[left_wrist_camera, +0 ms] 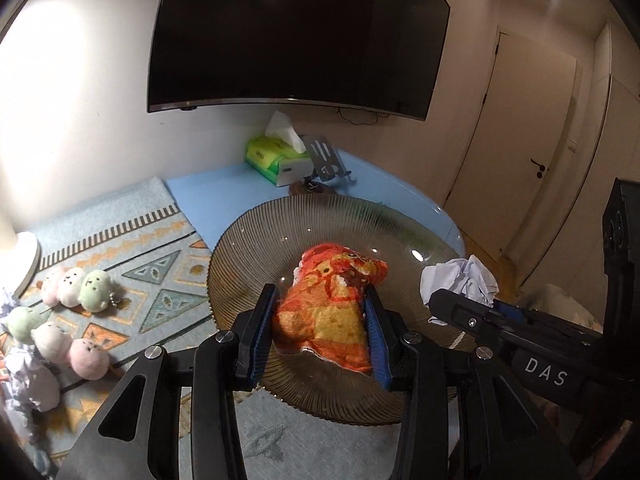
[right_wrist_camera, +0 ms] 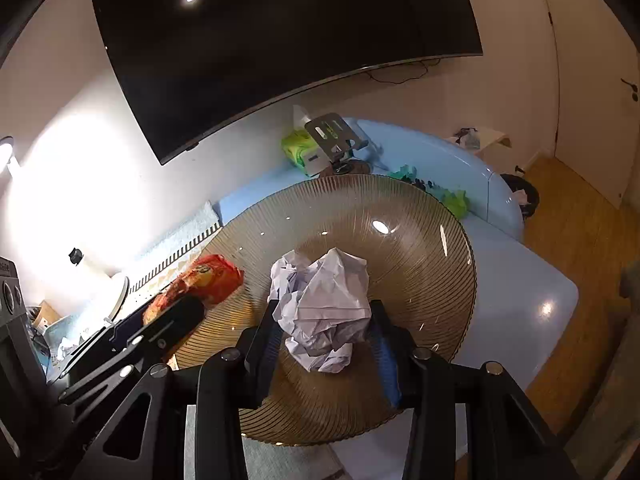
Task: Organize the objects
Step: 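Carry the snack bag with left while right carries the paper ball to the bowl, then open the left gripper over the bowl while the right gripper releases its paper, then move both grippers back to the rug toward the bow clip and paper, then grasp the plaid bow hair clip with right while left grasps a paper ball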
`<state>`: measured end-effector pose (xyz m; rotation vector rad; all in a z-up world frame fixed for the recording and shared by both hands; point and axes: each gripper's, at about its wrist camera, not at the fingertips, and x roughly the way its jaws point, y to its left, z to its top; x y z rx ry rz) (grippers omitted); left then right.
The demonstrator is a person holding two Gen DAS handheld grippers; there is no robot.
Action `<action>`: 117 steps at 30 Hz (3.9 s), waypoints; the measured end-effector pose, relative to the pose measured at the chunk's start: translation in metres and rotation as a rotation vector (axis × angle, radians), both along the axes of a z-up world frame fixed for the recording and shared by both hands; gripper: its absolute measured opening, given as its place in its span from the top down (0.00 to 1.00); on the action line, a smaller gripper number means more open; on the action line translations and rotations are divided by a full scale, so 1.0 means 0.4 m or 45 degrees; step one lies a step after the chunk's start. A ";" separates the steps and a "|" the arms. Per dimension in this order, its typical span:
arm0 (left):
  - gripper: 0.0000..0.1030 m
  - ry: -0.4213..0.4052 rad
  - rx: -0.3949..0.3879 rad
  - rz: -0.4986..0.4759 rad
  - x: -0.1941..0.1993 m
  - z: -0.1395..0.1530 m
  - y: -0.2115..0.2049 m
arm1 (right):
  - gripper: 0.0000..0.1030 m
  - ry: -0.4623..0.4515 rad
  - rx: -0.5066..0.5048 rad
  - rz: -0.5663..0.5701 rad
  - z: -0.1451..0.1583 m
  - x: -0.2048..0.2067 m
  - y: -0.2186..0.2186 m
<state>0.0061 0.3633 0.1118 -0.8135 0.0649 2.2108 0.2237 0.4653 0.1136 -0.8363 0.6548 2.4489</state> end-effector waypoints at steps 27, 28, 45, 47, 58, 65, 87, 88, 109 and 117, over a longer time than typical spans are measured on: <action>0.27 0.124 -0.014 0.101 0.063 0.044 -0.139 | 0.36 0.046 -0.081 -0.007 0.012 0.016 -0.041; 0.27 0.125 -0.010 0.119 0.068 0.046 -0.160 | 0.36 0.055 -0.078 0.022 0.017 0.011 -0.059; 0.14 0.090 -0.027 0.654 0.126 -0.007 -0.701 | 0.36 0.026 -0.088 0.677 -0.045 -0.215 -0.570; 0.10 0.085 -0.026 0.711 0.129 -0.026 -0.766 | 0.36 0.005 -0.054 0.721 -0.075 -0.246 -0.616; 0.01 0.091 -0.244 0.931 0.104 -0.163 -0.946 | 0.35 -0.140 -0.021 0.824 -0.199 -0.331 -0.757; 0.00 -0.039 -0.178 0.895 0.076 -0.180 -0.971 | 0.36 -0.203 0.040 0.979 -0.223 -0.347 -0.826; 0.01 -0.116 -0.161 1.007 0.012 -0.175 -1.046 | 0.34 -0.238 0.059 1.083 -0.234 -0.359 -0.855; 0.00 -0.137 -0.193 0.993 -0.011 -0.176 -1.049 | 0.32 -0.240 0.060 1.086 -0.234 -0.361 -0.856; 0.44 -0.038 -0.377 0.912 -0.114 -0.192 -0.980 | 0.45 -0.322 0.261 1.009 -0.238 -0.379 -0.908; 0.44 0.021 -0.308 0.768 0.026 -0.161 -0.880 | 0.53 -0.224 0.089 0.957 -0.200 -0.317 -0.785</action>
